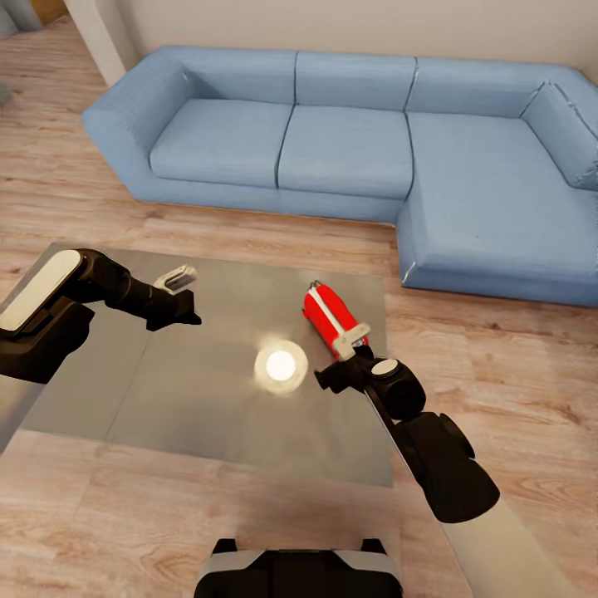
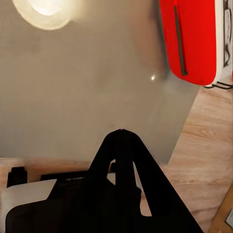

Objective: Turn on the radio receiver that's on the table in the living room.

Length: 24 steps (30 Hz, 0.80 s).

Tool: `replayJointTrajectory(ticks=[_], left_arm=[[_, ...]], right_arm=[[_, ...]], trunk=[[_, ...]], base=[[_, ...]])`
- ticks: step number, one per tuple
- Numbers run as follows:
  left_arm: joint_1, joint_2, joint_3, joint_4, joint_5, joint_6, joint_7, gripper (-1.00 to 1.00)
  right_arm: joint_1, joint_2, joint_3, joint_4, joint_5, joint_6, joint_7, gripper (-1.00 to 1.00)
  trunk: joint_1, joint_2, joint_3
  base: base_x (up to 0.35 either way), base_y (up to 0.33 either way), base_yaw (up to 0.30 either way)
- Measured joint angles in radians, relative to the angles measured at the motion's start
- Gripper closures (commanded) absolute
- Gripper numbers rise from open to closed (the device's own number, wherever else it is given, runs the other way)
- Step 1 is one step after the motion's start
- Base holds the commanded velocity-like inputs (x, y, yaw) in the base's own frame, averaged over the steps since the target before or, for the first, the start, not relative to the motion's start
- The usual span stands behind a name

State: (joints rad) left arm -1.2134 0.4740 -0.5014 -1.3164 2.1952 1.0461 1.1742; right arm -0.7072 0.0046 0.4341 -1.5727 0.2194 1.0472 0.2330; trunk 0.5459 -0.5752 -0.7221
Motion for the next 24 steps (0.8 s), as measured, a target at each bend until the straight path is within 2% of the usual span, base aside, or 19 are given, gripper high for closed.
replayJointTrajectory(ticks=[5, 20, 22, 24], left_arm=[[0.000, 0.000, 0.000, -0.002, 0.000, 0.000, 0.001, 1.00], [0.000, -0.001, -0.003, -0.001, 0.000, 0.000, 0.001, 1.00], [0.000, -0.001, -0.012, -0.001, 0.000, 0.000, 0.001, 1.00], [0.000, 0.000, -0.045, 0.000, -0.006, 0.000, 0.000, 1.00]], right_arm=[[0.000, 0.000, 0.000, 0.000, 0.000, 0.000, 0.000, -1.00], [0.000, -0.001, -0.001, 0.000, 0.000, 0.000, 0.000, -1.00], [0.000, -0.001, -0.003, 0.000, 0.000, 0.000, 0.000, -1.00], [0.000, -0.011, -0.008, 0.000, 0.000, 0.000, 0.000, -1.00]], trunk=[[0.000, 0.000, 0.008], [0.000, 0.000, 0.025], [0.000, 0.000, 0.028], [0.000, 0.000, 0.031]], base=[[-0.203, 0.000, 0.066], [-0.008, 0.000, 0.017], [0.000, 0.000, 0.000], [0.000, 0.000, 0.000]])
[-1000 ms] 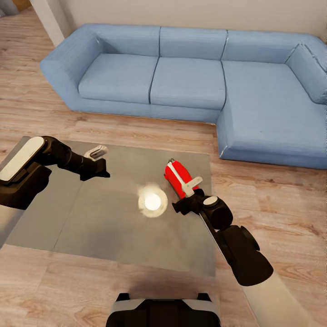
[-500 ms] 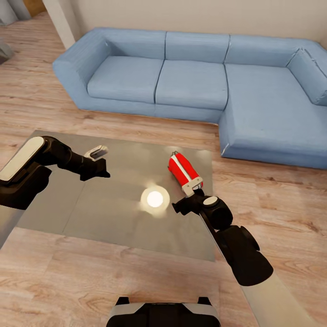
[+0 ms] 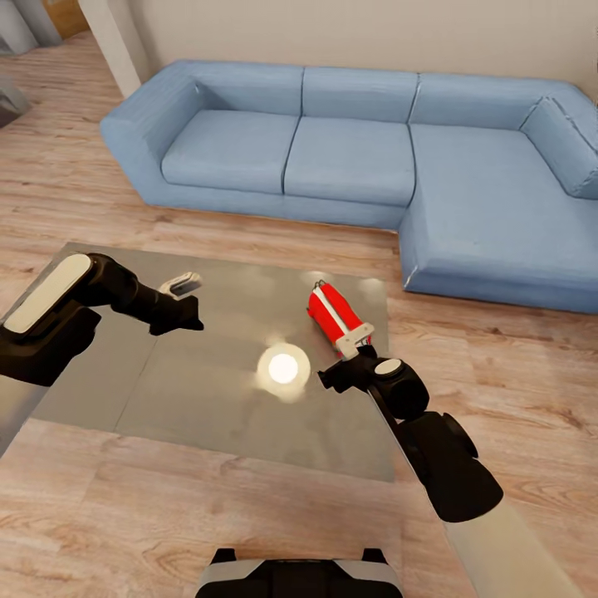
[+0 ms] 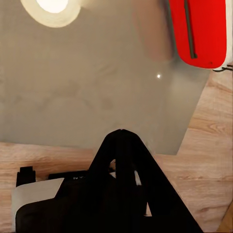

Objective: Turn on the radio receiver that's on the table in the living room.

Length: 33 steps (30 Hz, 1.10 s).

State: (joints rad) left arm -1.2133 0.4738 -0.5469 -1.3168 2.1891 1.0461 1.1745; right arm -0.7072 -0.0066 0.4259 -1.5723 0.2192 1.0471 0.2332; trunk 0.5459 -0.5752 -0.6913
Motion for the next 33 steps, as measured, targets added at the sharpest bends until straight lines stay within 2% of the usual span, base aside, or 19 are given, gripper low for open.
replayJointTrajectory(ticks=[2, 3, 6, 9, 10, 11, 12, 16, 17, 18, 21, 22, 23, 24, 26, 27, 30, 31, 33], left_arm=[[0.000, 0.000, -0.020, 0.002, -0.010, 0.000, -0.001, 1.00], [0.000, -0.001, -0.028, 0.005, -0.020, 0.000, -0.002, 1.00], [0.000, -0.003, -0.035, 0.008, -0.030, 0.000, -0.005, 1.00], [0.002, -0.005, -0.063, 0.013, -0.034, 0.000, -0.006, 1.00], [0.003, -0.005, -0.091, 0.022, -0.034, 0.000, -0.008, 1.00], [0.003, -0.004, -0.105, 0.029, -0.033, -0.001, -0.010, 1.00], [0.003, -0.004, -0.112, 0.034, -0.032, -0.001, -0.013, 1.00], [0.008, 0.002, -0.136, 0.057, -0.034, -0.002, -0.082, 1.00], [0.009, 0.005, -0.137, 0.059, -0.035, -0.002, -0.093, 1.00], [0.012, 0.021, -0.139, 0.057, -0.038, -0.002, -0.116, 1.00], [0.024, 0.064, -0.141, 0.050, -0.043, -0.002, -0.137, 1.00], [0.036, 0.080, -0.143, 0.048, -0.044, -0.002, -0.141, 1.00], [0.043, 0.087, -0.144, 0.047, -0.044, -0.003, -0.142, 1.00], [0.071, 0.101, -0.148, 0.043, -0.049, -0.003, -0.149, 1.00], [0.113, 0.112, -0.154, 0.039, -0.084, -0.004, -0.164, 1.00], [0.151, 0.115, -0.156, 0.038, -0.133, -0.005, -0.185, 1.00], [0.230, 0.117, -0.157, 0.038, -0.220, -0.008, -0.252, 1.00], [0.245, 0.117, -0.157, 0.038, -0.238, -0.009, -0.265, 1.00], [0.300, 0.117, -0.157, 0.038, -0.310, -0.010, -0.310, 1.00]], right_arm=[[0.000, -0.019, -0.002, 0.000, 0.000, 0.000, 0.001, -1.00], [0.000, -0.037, -0.003, 0.000, 0.000, 0.000, 0.003, -1.00], [0.000, -0.074, -0.005, 0.003, -0.006, 0.000, 0.006, -1.00], [0.000, -0.134, -0.007, 0.008, -0.038, 0.000, 0.007, -1.00], [0.000, -0.175, -0.007, 0.009, -0.067, 0.000, 0.006, -1.00], [0.000, -0.200, -0.007, 0.010, -0.088, 0.000, 0.006, -1.00], [0.000, -0.212, -0.008, 0.010, -0.099, 0.000, 0.006, -1.00], [0.000, -0.313, -0.009, 0.011, -0.164, 0.000, 0.006, -1.00], [0.000, -0.326, -0.009, 0.011, -0.175, 0.000, 0.006, -1.00], [0.000, -0.366, -0.013, 0.016, -0.202, 0.000, 0.006, -1.00], [0.001, -0.451, -0.019, 0.048, -0.253, 0.000, 0.006, -1.00], [0.001, -0.478, -0.020, 0.070, -0.265, 0.000, 0.006, -1.00], [0.001, -0.491, -0.020, 0.083, -0.273, 0.000, 0.006, -1.00], [0.001, -0.522, -0.021, 0.137, -0.288, -0.001, 0.005, -1.00], [0.001, -0.560, -0.021, 0.240, -0.318, -0.062, 0.003, -1.00], [0.001, -0.579, -0.021, 0.315, -0.324, -0.119, 0.002, -1.00], [0.001, -0.599, -0.021, 0.434, -0.332, -0.202, 0.003, -1.00], [0.001, -0.604, -0.021, 0.451, -0.333, -0.216, 0.003, -1.00], [0.000, -0.629, -0.021, 0.508, -0.333, -0.262, 0.006, -1.00]], trunk=[[0.000, 0.000, 0.003], [0.000, 0.000, 0.005], [0.000, 0.000, 0.009], [0.000, 0.000, 0.014], [0.000, 0.000, 0.016], [0.000, 0.000, 0.017], [0.000, 0.000, 0.019], [0.000, 0.000, 0.025], [0.000, 0.000, 0.027], [0.000, 0.000, 0.028], [0.000, 0.000, 0.033], [0.000, 0.000, 0.034], [0.000, 0.000, 0.036], [0.000, 0.000, 0.037], [0.000, 0.000, 0.041], [0.000, 0.000, 0.042], [0.000, 0.000, 0.047], [0.000, 0.000, 0.049], [0.000, 0.000, 0.052]], base=[[0.000, 0.000, 0.000], [0.000, 0.000, 0.000], [0.000, 0.000, 0.000], [0.000, 0.000, 0.000], [0.000, 0.000, 0.000], [0.000, 0.000, 0.000], [0.000, 0.000, 0.000], [0.000, 0.000, 0.000], [0.000, 0.000, 0.000], [0.000, 0.000, 0.000], [0.000, 0.000, 0.000], [0.000, 0.000, 0.000], [0.000, 0.000, 0.000], [0.000, 0.000, 0.000], [0.000, 0.000, 0.000], [0.000, 0.000, 0.000], [0.000, 0.000, 0.000], [0.000, 0.000, 0.000], [0.000, 0.000, 0.000]])
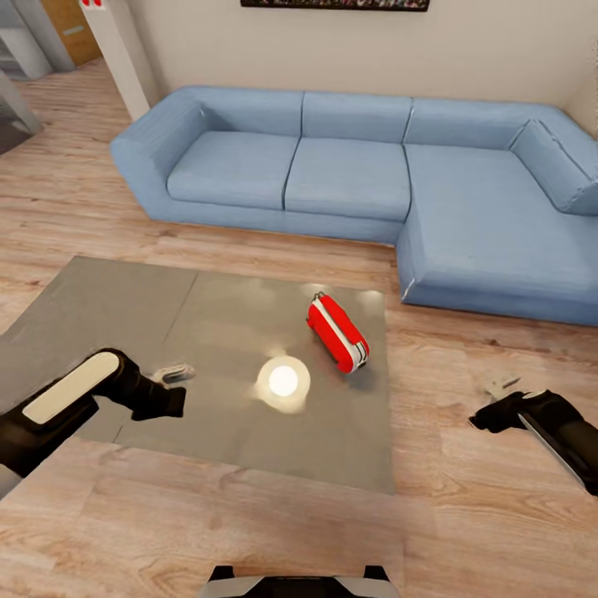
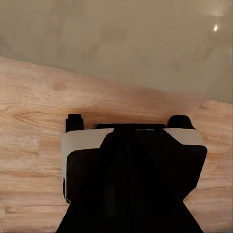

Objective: Turn on the radio receiver that's on the table in the living room.

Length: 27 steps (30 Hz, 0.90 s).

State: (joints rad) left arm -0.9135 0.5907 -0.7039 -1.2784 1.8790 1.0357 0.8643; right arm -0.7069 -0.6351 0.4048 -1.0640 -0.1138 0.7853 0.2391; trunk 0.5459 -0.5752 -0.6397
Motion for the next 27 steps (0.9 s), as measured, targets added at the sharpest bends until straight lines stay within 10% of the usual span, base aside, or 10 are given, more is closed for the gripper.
replayJointTrajectory(ticks=[4, 13, 16, 21, 25, 27], left_arm=[[0.153, 0.001, 0.000, 0.001, -0.148, -0.007, -0.103, 1.00], [0.264, 0.060, -0.002, 0.004, -0.197, -0.057, -0.170, 1.00], [0.308, 0.085, -0.002, 0.011, -0.215, -0.082, -0.210, 1.00], [0.416, 0.091, -0.013, 0.083, -0.368, -0.190, -0.346, 1.00], [0.452, 0.075, -0.142, 0.219, -0.481, -0.343, -0.534, 1.00], [0.459, 0.044, -0.320, 0.374, -0.510, -0.517, -0.692, 1.00]], right_arm=[[0.000, -0.046, 0.000, 0.175, 0.000, -0.106, 0.003, -1.00], [0.000, -0.053, 0.001, 0.449, -0.044, -0.305, 0.005, -1.00], [0.001, -0.048, 0.003, 0.534, -0.087, -0.364, 0.007, -1.00], [0.001, 0.015, 0.005, 0.812, -0.103, -0.509, 0.040, -1.00], [0.002, 0.092, 0.005, 1.026, -0.100, -0.624, 0.111, -1.00], [0.032, 0.129, 0.007, 1.074, -0.099, -0.675, 0.145, -1.00]], trunk=[[0.000, 0.000, 0.006], [0.000, 0.000, 0.020], [0.000, 0.000, 0.025], [0.000, 0.000, 0.033], [0.000, 0.000, 0.039], [0.000, 0.000, 0.042]], base=[[0.000, 0.000, 0.000], [0.000, 0.000, 0.000], [0.000, 0.000, 0.000], [0.000, 0.000, 0.000], [0.000, 0.000, 0.000], [0.000, 0.000, 0.000]])
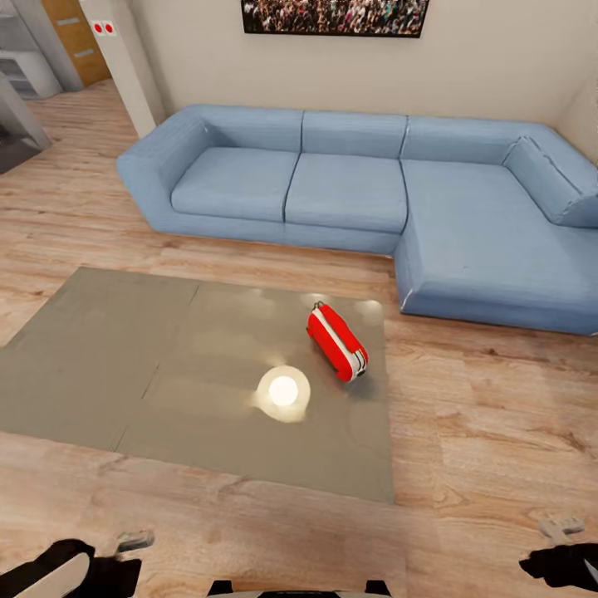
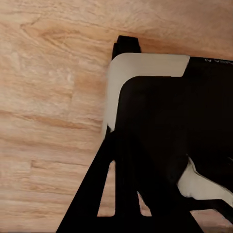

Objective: Turn on the radio receiver that's on the table in the living room.

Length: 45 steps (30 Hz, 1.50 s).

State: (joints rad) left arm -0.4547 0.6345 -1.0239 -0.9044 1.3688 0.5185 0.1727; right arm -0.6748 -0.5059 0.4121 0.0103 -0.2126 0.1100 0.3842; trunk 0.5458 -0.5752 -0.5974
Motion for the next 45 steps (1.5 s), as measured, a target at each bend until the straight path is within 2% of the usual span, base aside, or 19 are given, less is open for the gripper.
replayJointTrajectory(ticks=[1, 2, 3, 4, 7, 8, 10, 12, 16, 18, 20, 22, 28, 45], left_arm=[[0.001, -0.021, -0.066, 0.070, -0.005, -0.066, -0.062, 1.00], [0.003, -0.060, -0.144, 0.179, -0.008, -0.152, -0.147, 1.00], [0.005, -0.079, -0.166, 0.221, -0.009, -0.180, -0.176, 1.00], [0.020, -0.143, -0.207, 0.346, -0.010, -0.246, -0.247, 1.00], [0.067, -0.303, -0.239, 0.623, -0.017, -0.344, -0.344, 1.00], [0.090, -0.363, -0.245, 0.720, -0.020, -0.388, -0.373, 1.00], [0.125, -0.409, -0.248, 0.785, -0.022, -0.438, -0.399, 1.00], [0.158, -0.439, -0.249, 0.813, -0.023, -0.469, -0.411, 1.00], [0.206, -0.493, -0.250, 0.828, -0.025, -0.485, -0.415, 1.00], [0.228, -0.511, -0.250, 0.831, -0.028, -0.493, -0.415, 1.00], [0.247, -0.522, -0.250, 0.837, -0.027, -0.529, -0.414, 1.00], [0.268, -0.525, -0.249, 0.840, -0.025, -0.571, -0.411, 1.00], [0.278, -0.524, -0.246, 0.844, -0.019, -0.605, -0.405, 1.00], [0.279, -0.525, -0.245, 0.842, -0.023, -0.607, -0.404, 1.00]], right_arm=[[0.028, 0.016, 0.001, 0.009, 0.000, -0.010, 0.006, -1.00], [0.080, 0.042, 0.001, 0.016, 0.000, -0.018, 0.006, -1.00], [0.103, 0.053, 0.000, 0.017, -0.001, -0.021, 0.006, -1.00], [0.157, 0.086, 0.000, 0.020, -0.002, -0.025, 0.003, -1.00], [0.258, 0.170, 0.001, 0.023, -0.004, -0.030, -0.003, -1.00], [0.295, 0.209, 0.001, 0.023, -0.005, -0.030, -0.008, -1.00], [0.340, 0.265, 0.000, 0.023, -0.007, -0.031, -0.025, -1.00], [0.388, 0.338, 0.000, 0.023, -0.007, -0.039, -0.067, -1.00], [0.463, 0.444, 0.000, 0.023, -0.009, -0.119, -0.219, -1.00], [0.492, 0.483, -0.001, 0.023, -0.009, -0.151, -0.277, -1.00], [0.507, 0.503, -0.001, 0.023, -0.010, -0.168, -0.305, -1.00], [0.513, 0.510, -0.001, 0.023, -0.010, -0.173, -0.315, -1.00], [0.515, 0.514, -0.001, 0.023, -0.009, -0.176, -0.322, -1.00], [0.515, 0.515, -0.001, 0.023, -0.010, -0.176, -0.326, -1.00]], trunk=[[0.000, 0.000, 0.002], [0.000, 0.000, 0.003], [0.000, 0.000, 0.005], [0.000, 0.000, 0.006], [0.000, 0.000, 0.011], [0.000, 0.000, 0.013], [0.000, 0.000, 0.016], [0.000, 0.000, 0.019], [0.000, 0.000, 0.025], [0.000, 0.000, 0.028], [0.000, 0.000, 0.032], [0.000, 0.000, 0.035], [0.000, 0.000, 0.044], [0.000, 0.000, 0.071]], base=[[0.000, 0.000, 0.000], [0.000, 0.000, 0.000], [0.000, 0.000, 0.000], [0.000, 0.000, 0.000], [0.000, 0.000, 0.000], [0.000, 0.000, 0.000], [0.000, 0.000, 0.000], [0.000, 0.000, 0.000], [0.000, 0.000, 0.000], [0.000, 0.000, 0.000], [0.000, 0.000, 0.000], [0.000, 0.000, 0.000], [0.000, 0.000, 0.000], [0.000, 0.000, 0.000]])
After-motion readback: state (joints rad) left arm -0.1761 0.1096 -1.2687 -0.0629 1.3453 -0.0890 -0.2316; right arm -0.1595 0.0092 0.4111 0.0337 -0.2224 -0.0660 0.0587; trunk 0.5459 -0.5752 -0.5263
